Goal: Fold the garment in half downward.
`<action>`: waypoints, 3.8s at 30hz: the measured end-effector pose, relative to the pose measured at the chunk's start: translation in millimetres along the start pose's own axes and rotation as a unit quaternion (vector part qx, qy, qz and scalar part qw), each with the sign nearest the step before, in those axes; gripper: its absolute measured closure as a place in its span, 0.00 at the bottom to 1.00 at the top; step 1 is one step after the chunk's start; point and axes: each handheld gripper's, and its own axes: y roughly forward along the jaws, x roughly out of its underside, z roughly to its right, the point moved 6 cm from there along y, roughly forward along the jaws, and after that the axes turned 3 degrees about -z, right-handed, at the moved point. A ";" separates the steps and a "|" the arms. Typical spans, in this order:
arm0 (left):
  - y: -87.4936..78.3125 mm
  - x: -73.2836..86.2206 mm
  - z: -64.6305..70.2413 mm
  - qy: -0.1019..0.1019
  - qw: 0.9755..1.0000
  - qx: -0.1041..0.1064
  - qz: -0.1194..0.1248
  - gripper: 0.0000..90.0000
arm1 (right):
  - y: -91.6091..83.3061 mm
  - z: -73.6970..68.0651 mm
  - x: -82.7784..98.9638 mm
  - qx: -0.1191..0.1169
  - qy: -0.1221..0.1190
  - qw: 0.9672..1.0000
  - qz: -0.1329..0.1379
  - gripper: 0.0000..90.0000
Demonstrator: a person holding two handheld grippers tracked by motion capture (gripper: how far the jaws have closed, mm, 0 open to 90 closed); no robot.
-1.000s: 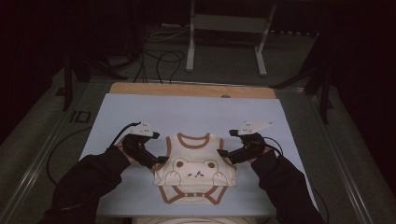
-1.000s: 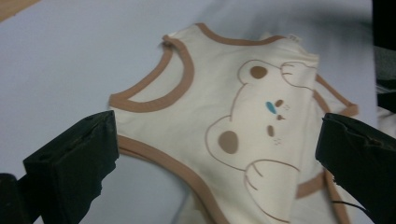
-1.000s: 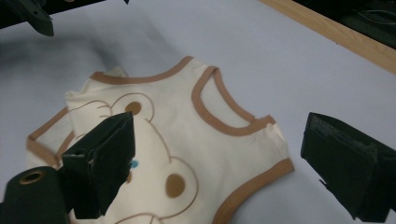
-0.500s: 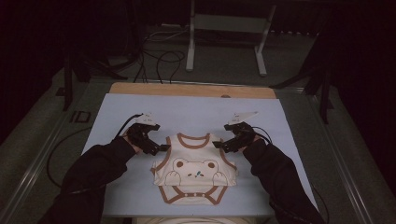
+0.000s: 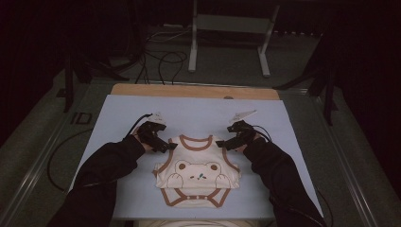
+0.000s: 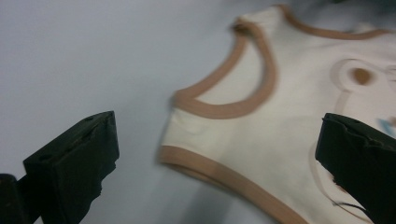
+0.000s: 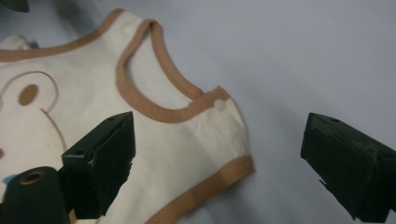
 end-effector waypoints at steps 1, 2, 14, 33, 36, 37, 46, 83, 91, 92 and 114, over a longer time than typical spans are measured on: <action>2.3 0.6 -0.5 0.001 1.000 0.007 -0.002 0.03 | 1.9 2.6 0.8 0.003 0.001 1.000 -0.003 0.13; 4.8 1.6 -0.9 0.002 1.000 0.013 -0.007 0.03 | 3.5 4.2 1.8 0.003 0.002 1.000 -0.006 0.16; 23.0 6.6 -9.4 0.019 0.999 -0.013 -0.033 0.18 | 20.1 14.6 13.6 0.015 -0.004 0.999 -0.035 0.31; 32.7 15.8 -9.7 0.036 0.997 -0.032 -0.068 0.35 | 28.3 2.7 15.7 0.031 -0.043 0.997 -0.061 0.77; 32.9 15.8 -9.4 0.036 0.996 -0.035 -0.069 0.36 | 28.5 2.2 15.4 0.030 -0.042 0.997 -0.063 0.85; 33.0 15.8 -9.5 0.036 0.996 -0.035 -0.069 0.36 | 28.5 1.8 15.3 0.027 -0.042 0.997 -0.063 0.86; 33.5 12.8 -7.0 0.033 0.997 -0.033 -0.066 0.55 | 29.0 -1.6 14.5 0.033 -0.054 0.996 -0.068 0.91; 15.8 -10.0 8.6 0.032 0.998 -0.005 -0.051 0.96 | 10.5 -1.8 0.2 0.027 -0.039 0.998 -0.044 0.92; 2.5 -21.0 9.9 0.042 0.998 -0.011 -0.038 0.96 | 0.5 -2.0 -7.8 0.025 -0.032 0.999 -0.027 0.92; 0.9 -22.3 10.3 0.044 0.998 -0.012 -0.037 0.96 | -0.6 -2.3 -9.1 0.025 -0.033 0.999 -0.026 0.92; -27.1 -53.9 7.7 0.061 0.998 -0.020 0.002 0.96 | -29.6 2.6 -42.2 0.050 -0.042 0.998 0.008 0.92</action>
